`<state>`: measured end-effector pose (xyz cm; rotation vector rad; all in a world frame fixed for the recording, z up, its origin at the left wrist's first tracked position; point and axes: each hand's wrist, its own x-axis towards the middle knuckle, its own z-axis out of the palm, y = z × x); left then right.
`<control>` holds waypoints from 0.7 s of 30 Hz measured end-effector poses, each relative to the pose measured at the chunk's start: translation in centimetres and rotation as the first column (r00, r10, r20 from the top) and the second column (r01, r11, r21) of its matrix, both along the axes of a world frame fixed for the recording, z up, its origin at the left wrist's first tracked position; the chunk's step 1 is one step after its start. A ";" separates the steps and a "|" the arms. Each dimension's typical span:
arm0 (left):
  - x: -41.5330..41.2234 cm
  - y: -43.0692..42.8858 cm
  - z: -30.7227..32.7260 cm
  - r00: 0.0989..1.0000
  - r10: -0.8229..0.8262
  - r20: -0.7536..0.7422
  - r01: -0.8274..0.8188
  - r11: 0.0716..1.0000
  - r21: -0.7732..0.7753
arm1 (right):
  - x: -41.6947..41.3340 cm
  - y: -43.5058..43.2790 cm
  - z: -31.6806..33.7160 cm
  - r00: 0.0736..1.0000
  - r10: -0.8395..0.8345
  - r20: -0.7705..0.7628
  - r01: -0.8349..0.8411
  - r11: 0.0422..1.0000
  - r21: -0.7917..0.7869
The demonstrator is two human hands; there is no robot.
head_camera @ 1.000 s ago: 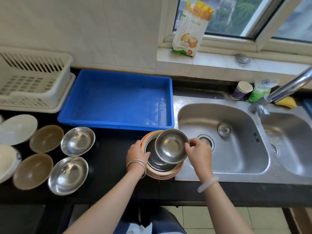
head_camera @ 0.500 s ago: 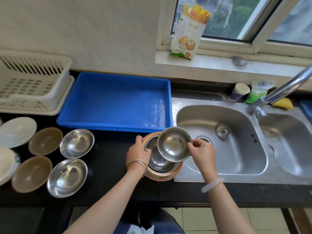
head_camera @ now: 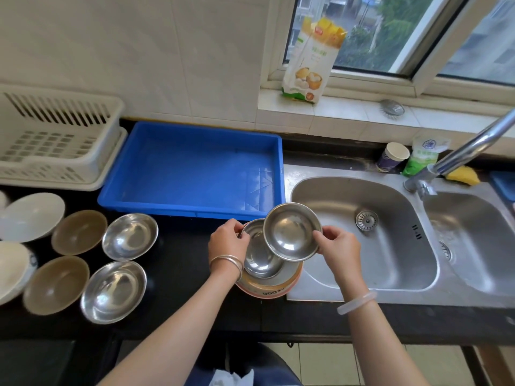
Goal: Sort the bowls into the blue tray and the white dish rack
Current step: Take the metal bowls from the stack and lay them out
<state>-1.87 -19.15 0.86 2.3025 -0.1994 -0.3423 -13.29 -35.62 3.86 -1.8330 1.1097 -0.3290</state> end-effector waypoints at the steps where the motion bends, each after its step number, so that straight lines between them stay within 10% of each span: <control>1: 0.1 0.2 0.2 1.000 0.012 -0.008 -0.013 1.000 -0.022 | 0.1 0.0 0.1 1.000 0.000 0.017 0.000 1.000 0.006; 21: 0.5 14.9 -0.4 0.842 0.513 -0.166 -0.533 0.838 -0.115 | 12.1 8.1 -1.4 0.929 0.368 0.045 -0.369 0.907 0.202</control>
